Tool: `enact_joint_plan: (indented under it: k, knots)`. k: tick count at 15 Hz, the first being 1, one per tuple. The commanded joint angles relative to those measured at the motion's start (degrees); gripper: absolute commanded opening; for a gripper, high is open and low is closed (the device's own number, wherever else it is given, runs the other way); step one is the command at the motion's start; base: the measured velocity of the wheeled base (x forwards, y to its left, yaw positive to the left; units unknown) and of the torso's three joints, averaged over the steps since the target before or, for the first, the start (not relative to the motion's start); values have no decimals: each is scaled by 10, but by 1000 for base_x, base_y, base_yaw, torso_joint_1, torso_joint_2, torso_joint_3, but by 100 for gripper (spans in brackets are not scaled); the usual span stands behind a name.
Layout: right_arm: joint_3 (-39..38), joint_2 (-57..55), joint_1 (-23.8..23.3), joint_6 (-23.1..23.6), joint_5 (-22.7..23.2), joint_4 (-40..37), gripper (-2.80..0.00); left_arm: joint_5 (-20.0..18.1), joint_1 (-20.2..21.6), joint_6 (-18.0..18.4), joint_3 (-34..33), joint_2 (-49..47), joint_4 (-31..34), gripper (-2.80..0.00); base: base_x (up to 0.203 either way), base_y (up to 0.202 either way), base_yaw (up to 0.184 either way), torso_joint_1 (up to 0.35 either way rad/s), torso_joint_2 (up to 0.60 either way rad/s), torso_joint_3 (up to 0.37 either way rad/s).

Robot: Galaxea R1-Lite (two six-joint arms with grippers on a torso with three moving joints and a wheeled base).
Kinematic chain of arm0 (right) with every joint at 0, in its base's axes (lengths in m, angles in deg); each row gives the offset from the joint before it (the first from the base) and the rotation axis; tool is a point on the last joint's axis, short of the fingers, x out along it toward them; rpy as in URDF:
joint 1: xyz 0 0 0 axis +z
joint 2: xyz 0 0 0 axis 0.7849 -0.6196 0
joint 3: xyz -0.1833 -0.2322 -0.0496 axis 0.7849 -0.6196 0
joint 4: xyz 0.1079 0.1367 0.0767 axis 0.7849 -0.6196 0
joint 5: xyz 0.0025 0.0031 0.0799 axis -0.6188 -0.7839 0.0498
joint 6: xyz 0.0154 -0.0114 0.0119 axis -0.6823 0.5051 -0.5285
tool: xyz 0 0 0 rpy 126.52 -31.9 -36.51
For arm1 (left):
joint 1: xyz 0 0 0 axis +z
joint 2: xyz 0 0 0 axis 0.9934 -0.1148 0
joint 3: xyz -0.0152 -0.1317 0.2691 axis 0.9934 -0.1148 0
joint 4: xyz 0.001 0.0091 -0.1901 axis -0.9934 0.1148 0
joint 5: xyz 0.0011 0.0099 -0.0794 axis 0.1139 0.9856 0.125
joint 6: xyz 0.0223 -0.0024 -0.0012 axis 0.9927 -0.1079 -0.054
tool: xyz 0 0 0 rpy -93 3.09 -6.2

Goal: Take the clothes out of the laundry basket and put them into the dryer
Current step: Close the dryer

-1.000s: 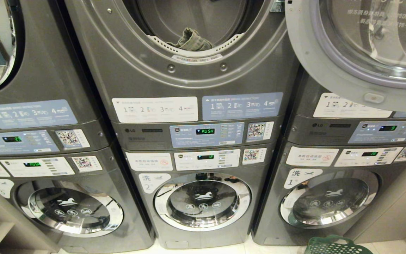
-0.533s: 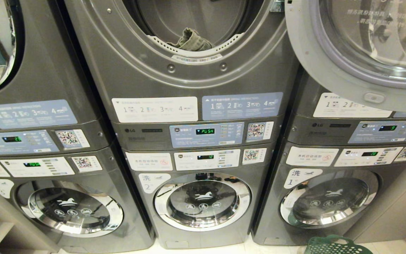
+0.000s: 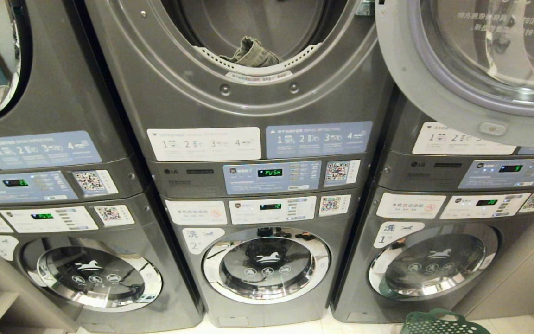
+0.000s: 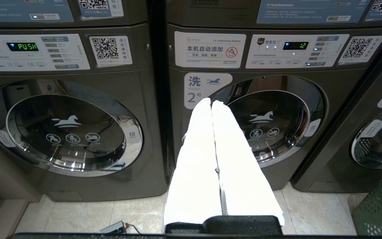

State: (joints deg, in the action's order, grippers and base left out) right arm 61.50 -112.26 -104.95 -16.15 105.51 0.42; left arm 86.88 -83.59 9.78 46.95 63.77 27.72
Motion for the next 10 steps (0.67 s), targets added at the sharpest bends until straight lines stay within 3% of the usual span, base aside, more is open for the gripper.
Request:
enact_joint_plan:
  k: [1, 7, 10]
  knots:
    - [-30, 39, 10, -3, 3, 5, -280, 0, 0, 0, 0, 0, 0, -280, 0, 0, 0, 0, 0, 0]
    - [-197, 140, 17, -1, 4, 5, -280, 0, 0, 0, 0, 0, 0, -280, 0, 0, 0, 0, 0, 0]
    - [-252, 208, 53, -2, 2, 5, -280, 0, 0, 0, 0, 0, 0, -280, 0, 0, 0, 0, 0, 0]
